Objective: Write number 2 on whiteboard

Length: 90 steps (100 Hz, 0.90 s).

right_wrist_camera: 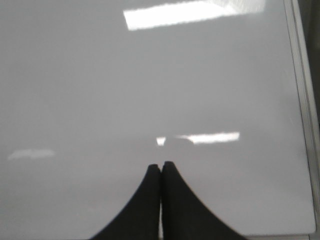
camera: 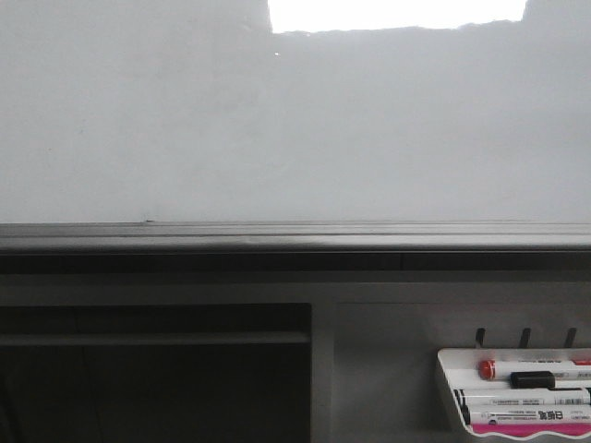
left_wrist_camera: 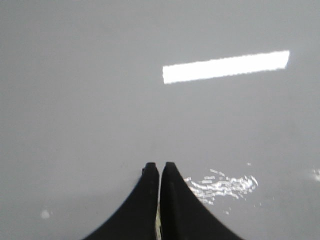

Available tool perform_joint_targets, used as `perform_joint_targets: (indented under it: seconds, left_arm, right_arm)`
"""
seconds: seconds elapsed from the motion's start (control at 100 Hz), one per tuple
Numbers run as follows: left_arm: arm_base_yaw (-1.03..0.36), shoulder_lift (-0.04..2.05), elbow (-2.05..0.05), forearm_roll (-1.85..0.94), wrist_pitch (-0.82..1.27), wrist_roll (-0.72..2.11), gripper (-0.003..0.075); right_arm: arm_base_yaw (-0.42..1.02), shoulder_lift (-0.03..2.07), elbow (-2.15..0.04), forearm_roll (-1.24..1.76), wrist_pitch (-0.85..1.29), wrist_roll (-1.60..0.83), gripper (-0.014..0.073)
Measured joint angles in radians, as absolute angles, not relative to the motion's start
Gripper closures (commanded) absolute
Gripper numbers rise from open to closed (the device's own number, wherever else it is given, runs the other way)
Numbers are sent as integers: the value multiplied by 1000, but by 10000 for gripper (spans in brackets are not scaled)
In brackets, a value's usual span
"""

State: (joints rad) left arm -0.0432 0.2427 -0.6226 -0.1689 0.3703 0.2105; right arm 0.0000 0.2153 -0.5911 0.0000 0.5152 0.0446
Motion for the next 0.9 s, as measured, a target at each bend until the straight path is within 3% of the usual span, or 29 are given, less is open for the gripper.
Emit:
perform_joint_targets:
  seconds: [0.23, 0.55, 0.65, 0.77, 0.84, 0.9]
  left_arm:
    - [-43, 386, -675, -169, 574, 211, 740]
    - [-43, 502, -663, -169, 597, 211, 726]
    - [-43, 539, -644, -169, 604, 211, 612]
    - [-43, 584, -621, -169, 609, 211, 391]
    - [-43, 609, -615, -169, 609, 211, 329]
    - [-43, 629, -615, -169, 609, 211, 330]
  right_arm:
    - [0, 355, -652, 8, 679, 36, 668]
    - [0, 443, -652, 14, 732, 10, 645]
    - [0, 472, -652, 14, 752, -5, 549]
    - [0, 492, -652, 16, 756, -12, 354]
    - [0, 500, -652, 18, 758, -14, 281]
    - [0, 506, -652, 18, 758, -16, 272]
